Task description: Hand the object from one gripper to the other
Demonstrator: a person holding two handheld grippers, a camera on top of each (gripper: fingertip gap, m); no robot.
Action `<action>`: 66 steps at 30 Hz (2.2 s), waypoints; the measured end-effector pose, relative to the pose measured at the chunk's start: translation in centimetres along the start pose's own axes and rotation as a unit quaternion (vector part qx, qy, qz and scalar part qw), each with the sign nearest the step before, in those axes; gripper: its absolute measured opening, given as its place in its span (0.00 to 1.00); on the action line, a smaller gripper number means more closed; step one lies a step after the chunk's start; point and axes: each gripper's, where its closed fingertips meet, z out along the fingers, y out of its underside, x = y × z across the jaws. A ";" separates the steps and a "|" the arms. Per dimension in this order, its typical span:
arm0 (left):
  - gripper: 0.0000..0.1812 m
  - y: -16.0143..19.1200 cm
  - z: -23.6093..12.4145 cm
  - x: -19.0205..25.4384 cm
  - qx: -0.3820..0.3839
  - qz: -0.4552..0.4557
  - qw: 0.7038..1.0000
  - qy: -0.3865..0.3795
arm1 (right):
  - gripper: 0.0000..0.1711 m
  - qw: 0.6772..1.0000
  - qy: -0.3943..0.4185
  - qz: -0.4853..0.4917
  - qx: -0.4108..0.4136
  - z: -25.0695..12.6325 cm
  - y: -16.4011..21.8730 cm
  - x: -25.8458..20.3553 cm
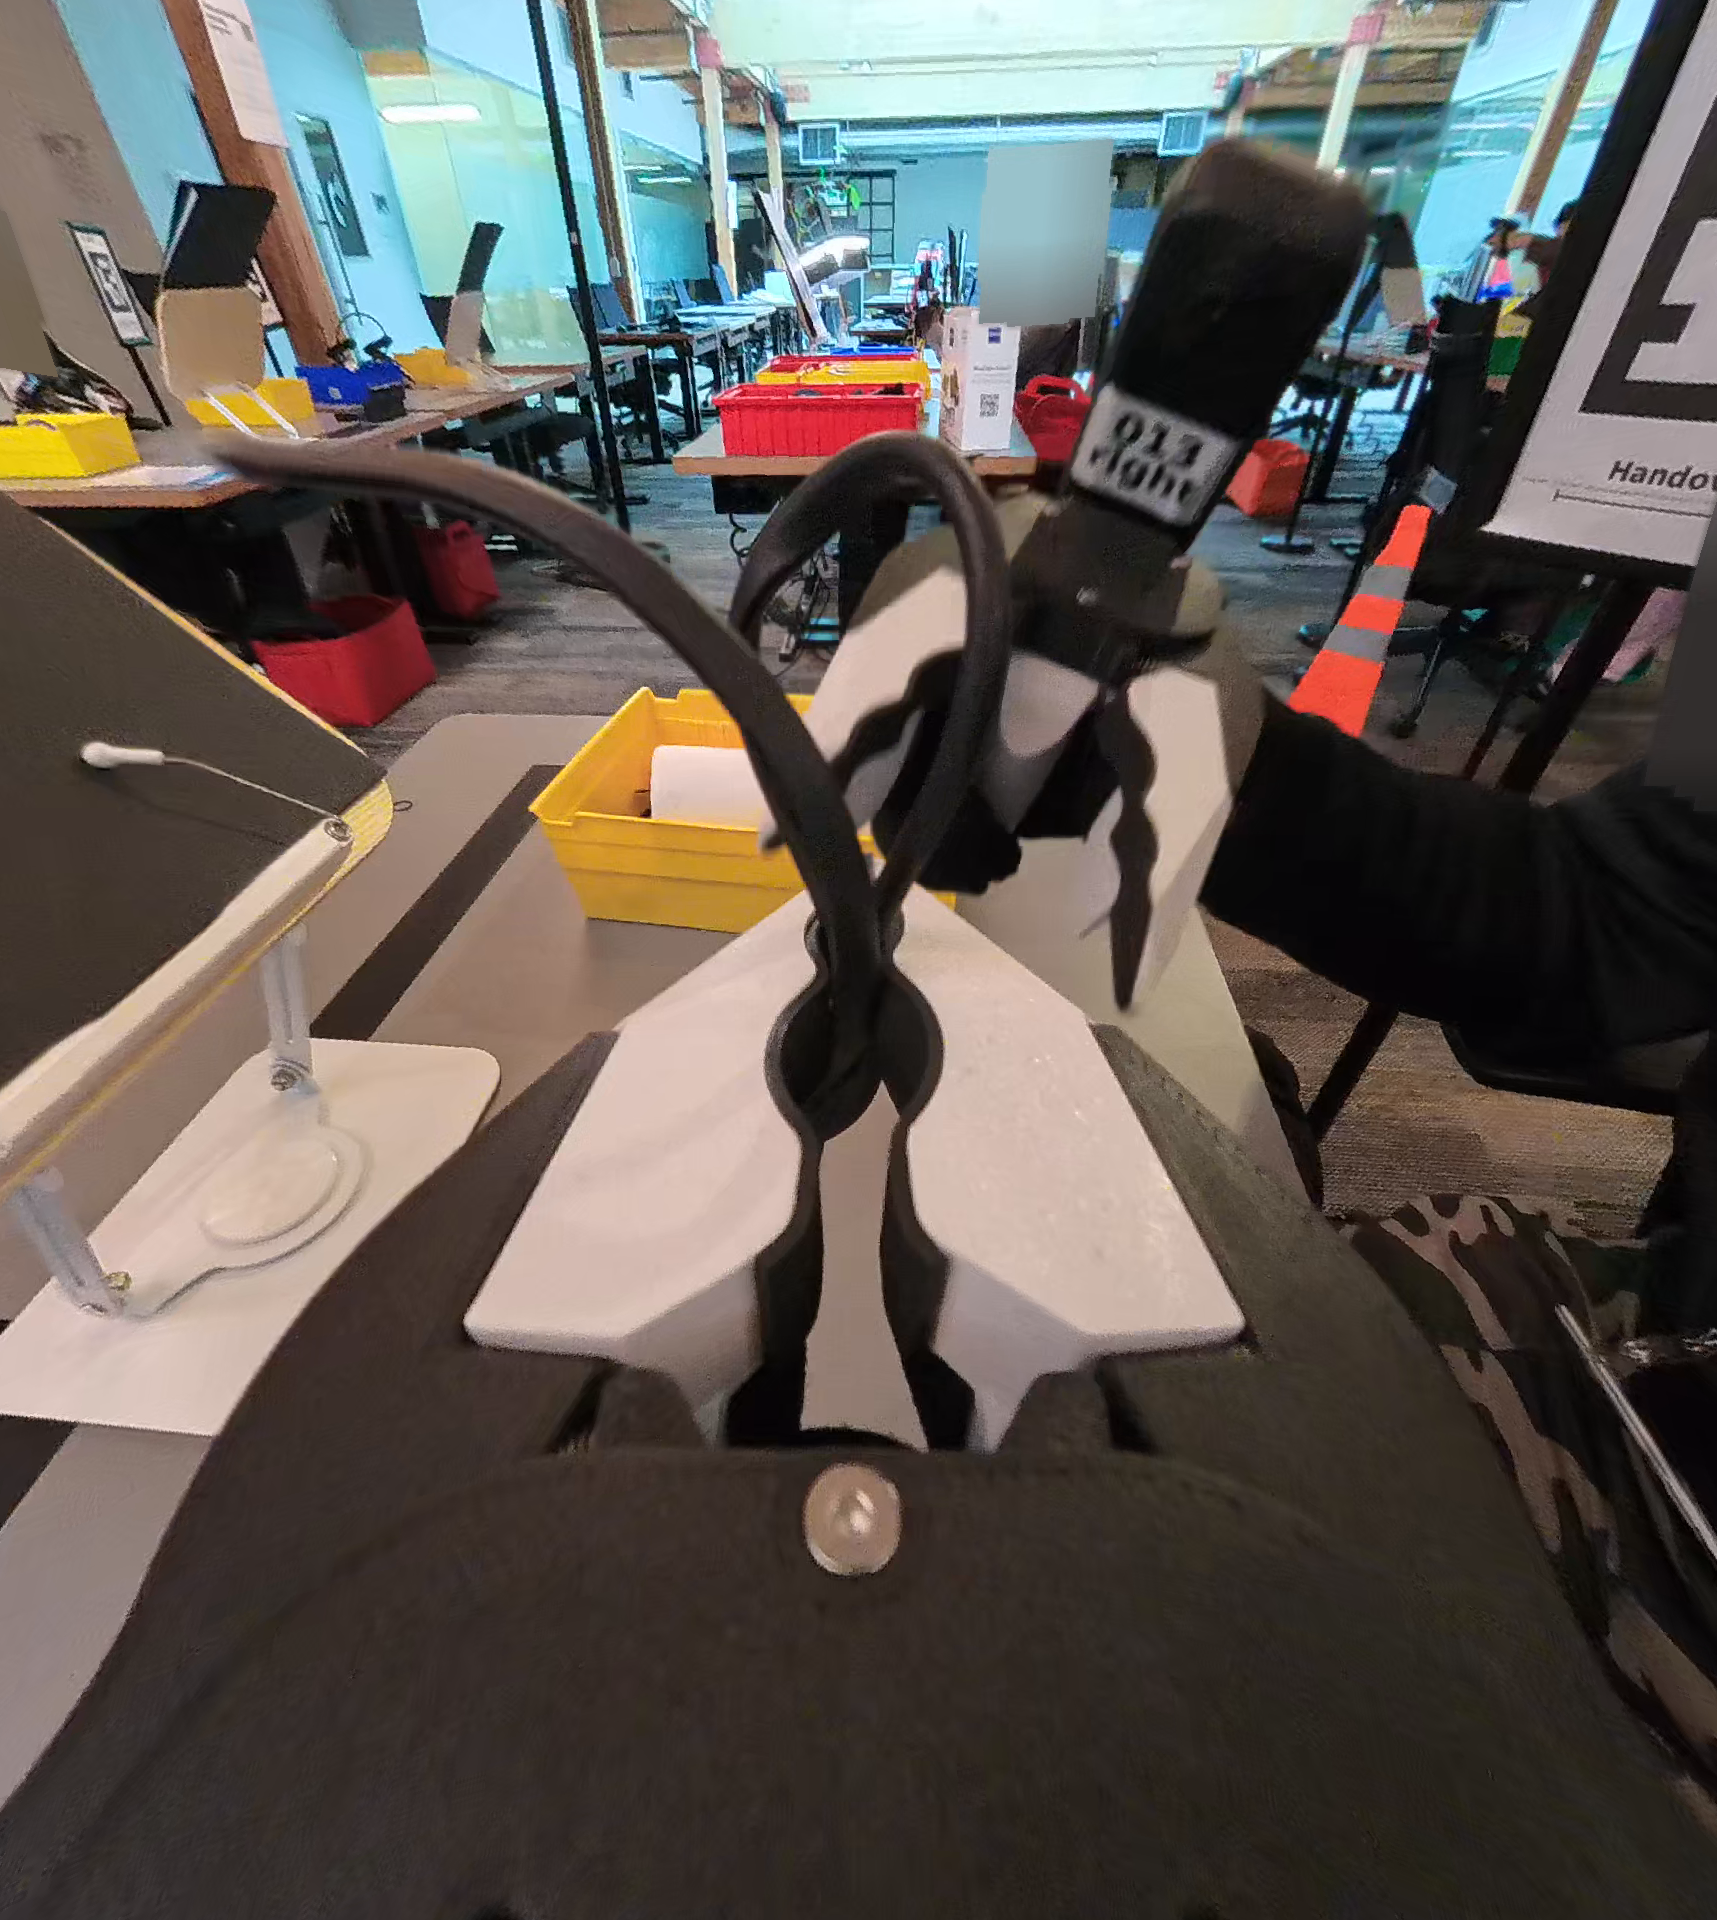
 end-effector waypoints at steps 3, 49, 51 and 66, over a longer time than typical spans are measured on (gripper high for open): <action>0.00 -0.7 -0.1 1.1 0.006 0.003 1.000 0.020 | 0.49 1.000 -0.026 0.003 -0.003 1.9 1.2 -1.1; 0.34 2.3 -3.0 4.9 -0.227 0.122 0.966 0.002 | 0.00 0.904 0.187 -0.253 -0.290 -2.2 6.0 5.6; 0.36 0.6 -1.5 4.9 -0.205 0.159 0.965 -0.042 | 0.00 0.900 0.181 -0.265 -0.294 -1.7 6.1 5.2; 0.04 4.8 1.7 1.1 -0.263 0.200 0.937 -0.112 | 0.00 0.890 0.142 -0.338 -0.271 1.0 4.4 2.1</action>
